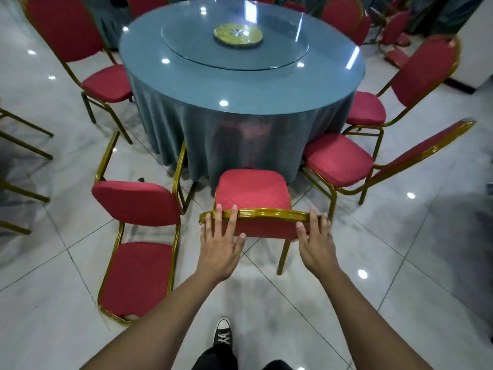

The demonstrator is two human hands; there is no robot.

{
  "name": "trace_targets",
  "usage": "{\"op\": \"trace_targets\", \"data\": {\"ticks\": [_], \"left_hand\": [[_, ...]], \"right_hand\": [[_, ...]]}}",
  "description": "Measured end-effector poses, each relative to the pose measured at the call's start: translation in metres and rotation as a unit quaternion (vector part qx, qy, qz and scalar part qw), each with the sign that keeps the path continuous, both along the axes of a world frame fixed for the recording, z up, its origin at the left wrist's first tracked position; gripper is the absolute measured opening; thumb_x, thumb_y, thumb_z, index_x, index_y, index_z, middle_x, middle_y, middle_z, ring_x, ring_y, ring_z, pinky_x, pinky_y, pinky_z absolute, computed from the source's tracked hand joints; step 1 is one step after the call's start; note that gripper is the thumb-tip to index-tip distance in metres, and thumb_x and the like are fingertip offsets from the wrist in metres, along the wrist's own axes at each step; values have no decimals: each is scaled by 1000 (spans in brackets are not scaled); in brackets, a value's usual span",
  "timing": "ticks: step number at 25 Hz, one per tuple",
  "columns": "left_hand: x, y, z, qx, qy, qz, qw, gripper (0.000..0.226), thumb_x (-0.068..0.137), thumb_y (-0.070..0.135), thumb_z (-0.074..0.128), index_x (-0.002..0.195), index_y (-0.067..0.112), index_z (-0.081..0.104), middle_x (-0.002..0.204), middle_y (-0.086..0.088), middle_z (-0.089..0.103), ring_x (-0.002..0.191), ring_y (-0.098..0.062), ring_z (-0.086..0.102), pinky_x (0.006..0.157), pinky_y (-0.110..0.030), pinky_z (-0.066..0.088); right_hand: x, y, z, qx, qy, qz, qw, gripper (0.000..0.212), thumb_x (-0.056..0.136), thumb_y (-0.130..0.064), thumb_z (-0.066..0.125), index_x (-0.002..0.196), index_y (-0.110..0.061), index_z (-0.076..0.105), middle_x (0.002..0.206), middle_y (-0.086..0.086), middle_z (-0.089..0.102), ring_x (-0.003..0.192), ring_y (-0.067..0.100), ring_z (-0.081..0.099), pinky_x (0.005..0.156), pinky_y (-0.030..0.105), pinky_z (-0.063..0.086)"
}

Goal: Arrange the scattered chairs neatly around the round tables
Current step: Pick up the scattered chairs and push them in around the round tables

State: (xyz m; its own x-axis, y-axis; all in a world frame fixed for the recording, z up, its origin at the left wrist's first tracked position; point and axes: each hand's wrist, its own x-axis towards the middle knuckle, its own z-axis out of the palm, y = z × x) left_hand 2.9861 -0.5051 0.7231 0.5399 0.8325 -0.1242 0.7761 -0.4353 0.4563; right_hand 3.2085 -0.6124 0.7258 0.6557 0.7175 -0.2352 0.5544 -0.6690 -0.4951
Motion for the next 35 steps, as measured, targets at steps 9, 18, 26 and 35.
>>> {"op": "trace_targets", "data": {"ticks": [9, 18, 26, 35], "left_hand": [[53, 79, -7, -28, 12, -12, 999, 77, 98, 65, 24, 148, 45, -31, 161, -1, -35, 149, -33, -26, 122, -51, -5], [113, 156, 9, -81, 66, -44, 994, 78, 94, 71, 24, 143, 53, -34, 162, 3, -33, 151, -32, -19, 121, -53, 0], [78, 143, 28, -53, 47, -15, 997, 65, 104, 41, 40, 158, 42, 3, 168, 6, 6, 155, -21, 5, 122, -44, 16], [-73, 118, 74, -17, -12, 127, 992, 47, 102, 43, 46, 147, 41, 35, 155, 12, 35, 144, -13, 30, 117, -36, 26]], "right_hand": [[40, 83, 1, -12, 35, -26, 999, 76, 96, -70, 15, 156, -36, -17, 166, 10, -18, 153, 31, -16, 122, 51, 1], [116, 152, 5, -15, 13, -8, 1000, 73, 99, -66, 20, 159, -34, -7, 168, 11, -9, 154, 32, -5, 124, 52, 7], [71, 167, 15, 153, -81, 28, 984, 52, 103, -34, 47, 151, -14, 42, 157, 11, 39, 148, 27, 26, 122, 46, 23], [-111, 225, 44, 196, -23, 216, 956, 45, 99, -30, 53, 143, -19, 53, 141, 3, 56, 132, 19, 47, 113, 41, 37]]}}
